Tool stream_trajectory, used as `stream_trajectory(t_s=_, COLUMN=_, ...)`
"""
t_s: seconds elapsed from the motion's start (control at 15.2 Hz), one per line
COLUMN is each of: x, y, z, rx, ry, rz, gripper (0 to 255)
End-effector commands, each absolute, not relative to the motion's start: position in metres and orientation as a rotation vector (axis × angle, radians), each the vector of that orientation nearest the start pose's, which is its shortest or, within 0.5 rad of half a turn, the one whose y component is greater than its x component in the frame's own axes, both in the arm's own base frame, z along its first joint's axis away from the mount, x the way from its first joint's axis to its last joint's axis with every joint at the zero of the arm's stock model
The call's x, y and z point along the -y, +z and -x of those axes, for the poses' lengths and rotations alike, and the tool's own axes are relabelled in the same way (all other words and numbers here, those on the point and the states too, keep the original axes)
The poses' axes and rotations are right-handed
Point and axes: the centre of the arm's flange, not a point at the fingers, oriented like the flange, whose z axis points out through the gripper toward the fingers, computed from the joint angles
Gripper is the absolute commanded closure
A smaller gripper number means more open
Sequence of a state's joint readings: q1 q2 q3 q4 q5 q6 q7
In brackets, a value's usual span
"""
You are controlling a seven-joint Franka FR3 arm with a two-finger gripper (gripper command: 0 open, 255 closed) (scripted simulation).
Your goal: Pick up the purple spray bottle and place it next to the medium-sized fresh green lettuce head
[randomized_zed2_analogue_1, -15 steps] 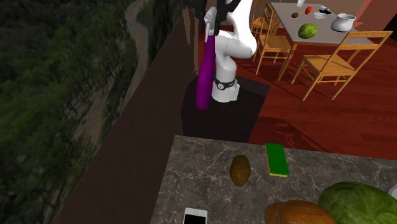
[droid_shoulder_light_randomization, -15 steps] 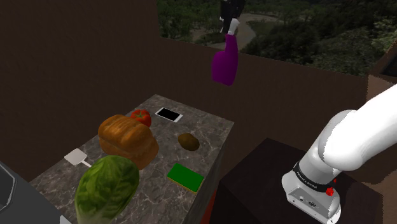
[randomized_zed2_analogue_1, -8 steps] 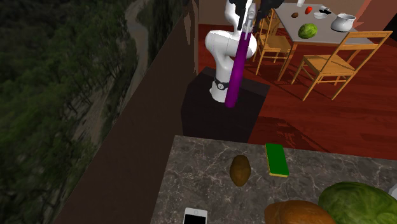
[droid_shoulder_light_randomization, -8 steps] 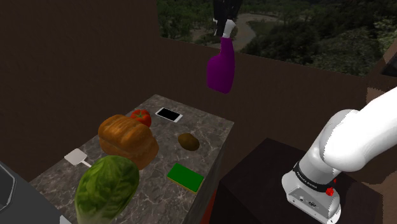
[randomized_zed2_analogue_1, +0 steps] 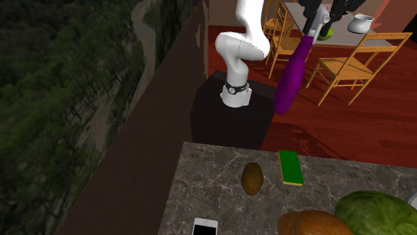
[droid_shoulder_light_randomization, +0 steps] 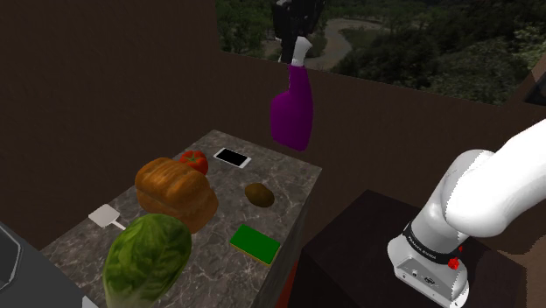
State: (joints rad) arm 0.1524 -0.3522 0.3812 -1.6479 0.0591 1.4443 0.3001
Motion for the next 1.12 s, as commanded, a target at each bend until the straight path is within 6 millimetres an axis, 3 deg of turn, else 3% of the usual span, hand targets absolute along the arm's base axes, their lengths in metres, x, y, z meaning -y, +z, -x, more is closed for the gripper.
stream_trajectory(t_s=0.0, x=-0.285, y=0.736, z=-0.333, rx=0.361, ry=-0.224, rz=3.128, gripper=255)
stream_trajectory(t_s=1.06, x=-0.473, y=0.737, z=-0.238, rx=0.361, ry=-0.224, rz=3.128, gripper=255)
